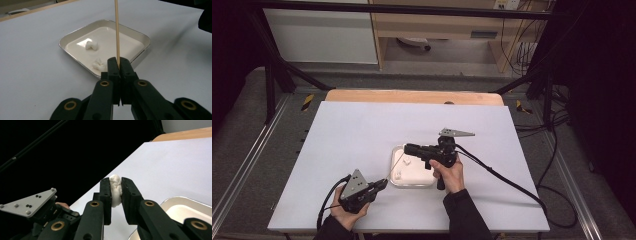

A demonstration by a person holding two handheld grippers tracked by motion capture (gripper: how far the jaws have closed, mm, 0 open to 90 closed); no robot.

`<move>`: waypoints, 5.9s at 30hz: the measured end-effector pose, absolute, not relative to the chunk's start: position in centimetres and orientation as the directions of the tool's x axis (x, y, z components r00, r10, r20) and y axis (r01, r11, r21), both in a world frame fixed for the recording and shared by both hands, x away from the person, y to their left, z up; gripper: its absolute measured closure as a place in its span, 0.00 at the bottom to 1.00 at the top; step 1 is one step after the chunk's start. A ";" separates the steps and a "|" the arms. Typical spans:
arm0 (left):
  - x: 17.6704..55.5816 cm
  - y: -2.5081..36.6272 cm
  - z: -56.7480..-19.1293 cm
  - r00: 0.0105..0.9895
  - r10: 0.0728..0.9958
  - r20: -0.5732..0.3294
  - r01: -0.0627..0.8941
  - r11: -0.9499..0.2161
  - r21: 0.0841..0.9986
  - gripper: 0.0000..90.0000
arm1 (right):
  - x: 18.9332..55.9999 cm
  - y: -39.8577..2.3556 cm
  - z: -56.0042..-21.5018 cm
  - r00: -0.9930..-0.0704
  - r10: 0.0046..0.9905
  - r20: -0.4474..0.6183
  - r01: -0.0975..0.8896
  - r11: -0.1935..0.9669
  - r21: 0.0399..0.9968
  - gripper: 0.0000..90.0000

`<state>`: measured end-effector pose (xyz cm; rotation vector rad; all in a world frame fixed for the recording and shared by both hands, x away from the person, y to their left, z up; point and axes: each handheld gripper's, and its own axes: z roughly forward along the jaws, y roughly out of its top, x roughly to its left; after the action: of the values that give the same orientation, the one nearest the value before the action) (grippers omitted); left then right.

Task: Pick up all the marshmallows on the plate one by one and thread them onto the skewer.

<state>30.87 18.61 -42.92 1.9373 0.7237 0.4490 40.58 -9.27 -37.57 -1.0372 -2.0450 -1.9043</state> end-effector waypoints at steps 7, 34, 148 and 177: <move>30.8 18.4 -43.1 0.759 0.651 0.023 0.283 -0.360 0.889 0.99 | 40.4 -9.1 -37.8 -0.746 0.348 0.567 0.591 -0.044 0.805 0.90; 30.8 17.9 -43.2 0.751 0.661 0.013 0.313 -0.372 0.874 0.99 | 39.3 -8.3 -38.9 -0.774 0.348 0.528 0.564 0.001 0.826 0.92; 32.5 21.5 -43.2 0.697 0.705 -0.134 0.442 -0.275 0.854 0.99 | 44.7 -4.2 -44.8 -0.763 0.642 0.075 0.485 0.491 0.724 0.69; 32.4 21.2 -43.1 0.706 0.697 -0.130 0.433 -0.278 0.857 0.99 | 43.3 -6.2 -41.0 -0.763 0.630 0.147 0.480 0.398 0.782 0.82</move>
<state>32.41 21.19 -43.15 1.9199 0.8738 0.3332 43.32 -6.17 -41.00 -1.1093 -2.7662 -1.4489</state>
